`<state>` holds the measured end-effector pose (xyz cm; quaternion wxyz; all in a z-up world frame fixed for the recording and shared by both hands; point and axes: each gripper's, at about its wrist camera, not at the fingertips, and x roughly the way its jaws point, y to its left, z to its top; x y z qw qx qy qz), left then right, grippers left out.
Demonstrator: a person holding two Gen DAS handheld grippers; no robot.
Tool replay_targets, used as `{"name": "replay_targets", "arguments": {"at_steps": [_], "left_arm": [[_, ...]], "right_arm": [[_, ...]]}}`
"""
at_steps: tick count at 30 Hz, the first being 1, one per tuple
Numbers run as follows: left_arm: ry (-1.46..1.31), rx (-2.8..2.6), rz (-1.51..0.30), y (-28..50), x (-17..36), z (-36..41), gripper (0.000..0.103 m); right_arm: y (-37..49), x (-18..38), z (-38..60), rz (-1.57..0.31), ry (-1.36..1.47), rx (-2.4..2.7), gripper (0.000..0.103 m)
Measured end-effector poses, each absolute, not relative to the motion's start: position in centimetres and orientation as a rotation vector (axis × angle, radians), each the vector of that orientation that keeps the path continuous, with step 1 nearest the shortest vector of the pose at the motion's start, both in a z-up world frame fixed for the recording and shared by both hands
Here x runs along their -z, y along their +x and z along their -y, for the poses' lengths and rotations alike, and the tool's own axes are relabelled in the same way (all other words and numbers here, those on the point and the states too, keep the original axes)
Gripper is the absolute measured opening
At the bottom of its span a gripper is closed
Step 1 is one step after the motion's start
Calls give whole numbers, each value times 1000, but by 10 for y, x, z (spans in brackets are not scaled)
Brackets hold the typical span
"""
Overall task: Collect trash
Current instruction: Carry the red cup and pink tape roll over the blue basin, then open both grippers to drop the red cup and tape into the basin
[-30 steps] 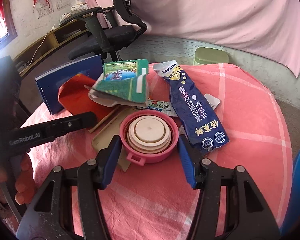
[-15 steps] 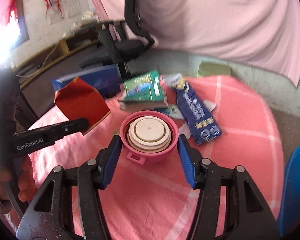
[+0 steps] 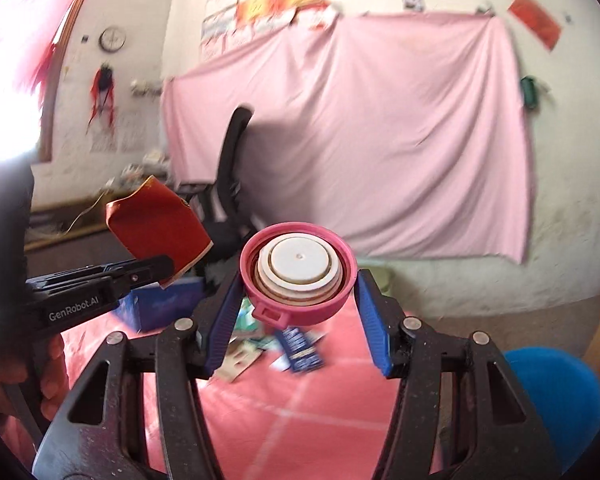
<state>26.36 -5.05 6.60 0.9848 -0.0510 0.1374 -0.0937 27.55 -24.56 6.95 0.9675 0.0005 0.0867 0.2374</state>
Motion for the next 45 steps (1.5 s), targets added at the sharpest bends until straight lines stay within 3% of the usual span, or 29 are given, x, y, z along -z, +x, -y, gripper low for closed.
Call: {"name": "replay_targets", "arguments": {"at_steps": [8,25,27,28,37,45], "left_arm": [[-39,329,-221,269,-88,113,7],[11,585,-517,326,-32,268,7],[17,597,-561,334,-23,282,7],[19,602,-586,339,-18,289,7],[21,629,-807,377,16,321,10],[1,633,-858,386,23,320,12]], "right_arm": [[261,-78,313,-104,64,-325,77],[261,-20,436,-325,210,-64,76],[267,-8,449,-370,238,-50,70],[271,-4,454,-392,255,-48,62],[303,26,485,-505,342,3,62],[300,23,490,-498,336,36,63]]}}
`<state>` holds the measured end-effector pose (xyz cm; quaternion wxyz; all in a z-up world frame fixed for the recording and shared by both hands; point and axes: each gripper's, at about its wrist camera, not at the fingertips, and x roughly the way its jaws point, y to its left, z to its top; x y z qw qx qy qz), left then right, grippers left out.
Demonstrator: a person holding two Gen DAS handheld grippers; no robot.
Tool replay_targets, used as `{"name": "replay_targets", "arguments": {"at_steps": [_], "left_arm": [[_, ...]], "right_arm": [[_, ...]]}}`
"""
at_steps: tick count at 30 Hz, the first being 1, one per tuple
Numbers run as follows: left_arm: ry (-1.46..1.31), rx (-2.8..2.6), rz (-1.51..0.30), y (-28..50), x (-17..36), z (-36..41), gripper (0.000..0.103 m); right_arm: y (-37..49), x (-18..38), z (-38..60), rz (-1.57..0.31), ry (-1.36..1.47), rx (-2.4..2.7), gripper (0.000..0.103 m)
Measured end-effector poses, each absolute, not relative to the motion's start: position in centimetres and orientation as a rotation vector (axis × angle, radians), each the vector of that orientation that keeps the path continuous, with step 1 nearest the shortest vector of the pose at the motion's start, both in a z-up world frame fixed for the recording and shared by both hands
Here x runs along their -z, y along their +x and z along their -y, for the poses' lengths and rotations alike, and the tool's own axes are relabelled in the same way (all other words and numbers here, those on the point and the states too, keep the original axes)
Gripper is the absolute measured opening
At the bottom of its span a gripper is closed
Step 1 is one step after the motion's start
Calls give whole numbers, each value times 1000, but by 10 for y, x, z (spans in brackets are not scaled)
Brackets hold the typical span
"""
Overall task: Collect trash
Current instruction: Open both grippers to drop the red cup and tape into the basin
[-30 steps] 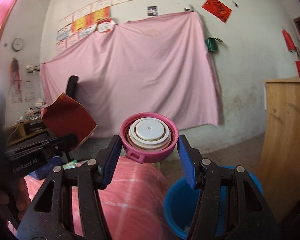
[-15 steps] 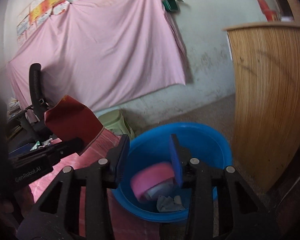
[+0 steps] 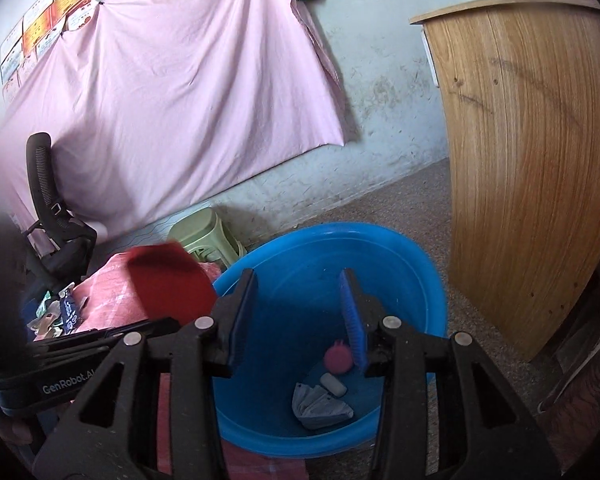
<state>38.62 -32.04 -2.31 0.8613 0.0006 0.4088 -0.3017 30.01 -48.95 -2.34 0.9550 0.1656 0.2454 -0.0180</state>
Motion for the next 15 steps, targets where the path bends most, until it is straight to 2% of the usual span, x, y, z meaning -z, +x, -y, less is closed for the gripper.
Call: {"name": "replay_targets", "arguments": {"at_steps": [15], "left_arm": [[-86,587,-794,380,7,292,27]], "right_arm": [[293,7,490,-440,326,66,77]]}}
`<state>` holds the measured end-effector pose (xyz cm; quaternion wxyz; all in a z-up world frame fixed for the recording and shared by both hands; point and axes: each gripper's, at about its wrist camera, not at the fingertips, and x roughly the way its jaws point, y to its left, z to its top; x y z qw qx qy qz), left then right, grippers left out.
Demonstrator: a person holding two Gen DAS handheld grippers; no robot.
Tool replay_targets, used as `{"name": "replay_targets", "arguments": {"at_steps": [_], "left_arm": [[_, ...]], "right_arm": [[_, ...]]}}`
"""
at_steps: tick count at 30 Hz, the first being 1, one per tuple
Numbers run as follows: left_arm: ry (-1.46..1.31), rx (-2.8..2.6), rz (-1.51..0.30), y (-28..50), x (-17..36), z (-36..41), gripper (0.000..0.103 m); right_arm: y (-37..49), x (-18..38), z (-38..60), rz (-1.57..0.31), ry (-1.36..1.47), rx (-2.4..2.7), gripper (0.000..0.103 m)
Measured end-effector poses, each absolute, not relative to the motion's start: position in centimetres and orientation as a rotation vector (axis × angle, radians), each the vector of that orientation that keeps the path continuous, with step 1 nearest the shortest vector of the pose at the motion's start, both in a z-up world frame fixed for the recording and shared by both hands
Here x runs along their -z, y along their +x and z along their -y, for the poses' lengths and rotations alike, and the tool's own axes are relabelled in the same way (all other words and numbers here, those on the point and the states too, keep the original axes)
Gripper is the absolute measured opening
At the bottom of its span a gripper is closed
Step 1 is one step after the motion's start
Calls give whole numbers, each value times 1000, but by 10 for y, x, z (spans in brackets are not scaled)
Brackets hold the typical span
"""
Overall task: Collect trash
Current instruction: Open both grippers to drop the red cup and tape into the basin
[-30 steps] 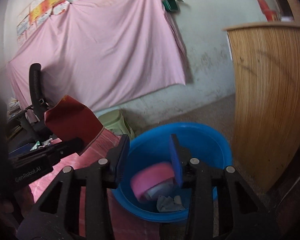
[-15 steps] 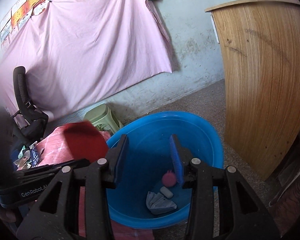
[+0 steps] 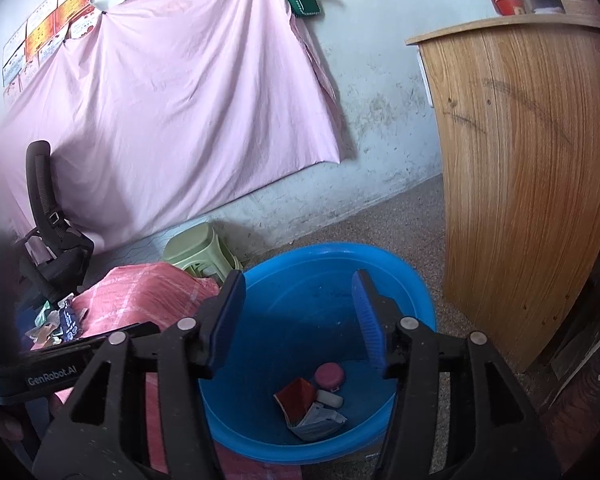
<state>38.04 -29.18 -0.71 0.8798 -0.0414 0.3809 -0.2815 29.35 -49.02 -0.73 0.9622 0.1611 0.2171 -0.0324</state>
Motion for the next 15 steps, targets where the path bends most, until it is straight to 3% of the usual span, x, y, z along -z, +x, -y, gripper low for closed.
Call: {"name": "replay_targets", "arguments": {"at_steps": [9,11,15], "left_arm": [[-98,508,-663,368,-18,264,41],[-105,488,-639,365,-23,255,49],[-127,433,-582,359,-30,234,80]], "right_arm": [[288,-9,482,-376,306,83,95],[287,-11,480,-362,299,86,103],[286,-17,476,-338,298,80,103]]}}
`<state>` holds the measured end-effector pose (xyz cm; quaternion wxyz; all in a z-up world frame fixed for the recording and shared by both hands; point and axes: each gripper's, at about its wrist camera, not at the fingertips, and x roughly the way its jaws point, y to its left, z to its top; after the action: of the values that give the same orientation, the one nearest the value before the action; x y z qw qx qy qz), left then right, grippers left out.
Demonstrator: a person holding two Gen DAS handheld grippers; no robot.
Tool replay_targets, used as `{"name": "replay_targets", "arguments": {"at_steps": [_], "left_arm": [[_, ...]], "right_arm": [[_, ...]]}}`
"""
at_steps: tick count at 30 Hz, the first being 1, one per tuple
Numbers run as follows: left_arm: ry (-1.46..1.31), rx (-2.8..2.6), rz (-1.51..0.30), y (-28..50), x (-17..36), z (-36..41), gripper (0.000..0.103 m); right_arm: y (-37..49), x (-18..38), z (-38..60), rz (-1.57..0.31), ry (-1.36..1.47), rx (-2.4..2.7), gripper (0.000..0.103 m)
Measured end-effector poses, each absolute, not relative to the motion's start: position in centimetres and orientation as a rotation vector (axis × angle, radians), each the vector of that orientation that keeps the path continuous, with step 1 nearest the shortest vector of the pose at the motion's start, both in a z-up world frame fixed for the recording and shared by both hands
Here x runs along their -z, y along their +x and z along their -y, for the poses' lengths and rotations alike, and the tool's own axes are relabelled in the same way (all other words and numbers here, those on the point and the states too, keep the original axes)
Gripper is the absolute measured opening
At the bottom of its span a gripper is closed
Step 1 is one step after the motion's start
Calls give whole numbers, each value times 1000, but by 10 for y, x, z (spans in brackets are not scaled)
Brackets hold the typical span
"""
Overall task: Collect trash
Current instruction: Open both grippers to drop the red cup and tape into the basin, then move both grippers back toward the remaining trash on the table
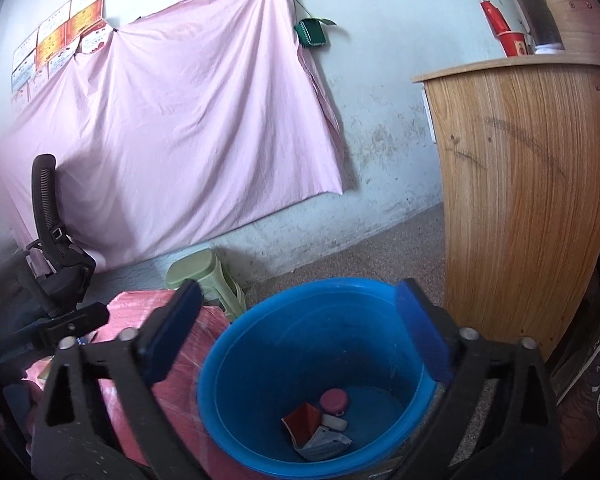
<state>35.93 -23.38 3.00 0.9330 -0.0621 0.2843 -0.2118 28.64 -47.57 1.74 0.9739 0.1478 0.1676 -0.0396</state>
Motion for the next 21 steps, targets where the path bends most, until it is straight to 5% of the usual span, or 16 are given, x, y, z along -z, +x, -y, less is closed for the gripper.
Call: {"name": "replay_targets", "arguments": {"at_steps": [5,21], "left_arm": [[-156,360,-498,349,-39,204,94],[-146,201,-291,303,-70,119,101]], "right_arm": [[285,-29,465,-298,277,70,103],[264,-75,381,-83,180,-59,103]]}}
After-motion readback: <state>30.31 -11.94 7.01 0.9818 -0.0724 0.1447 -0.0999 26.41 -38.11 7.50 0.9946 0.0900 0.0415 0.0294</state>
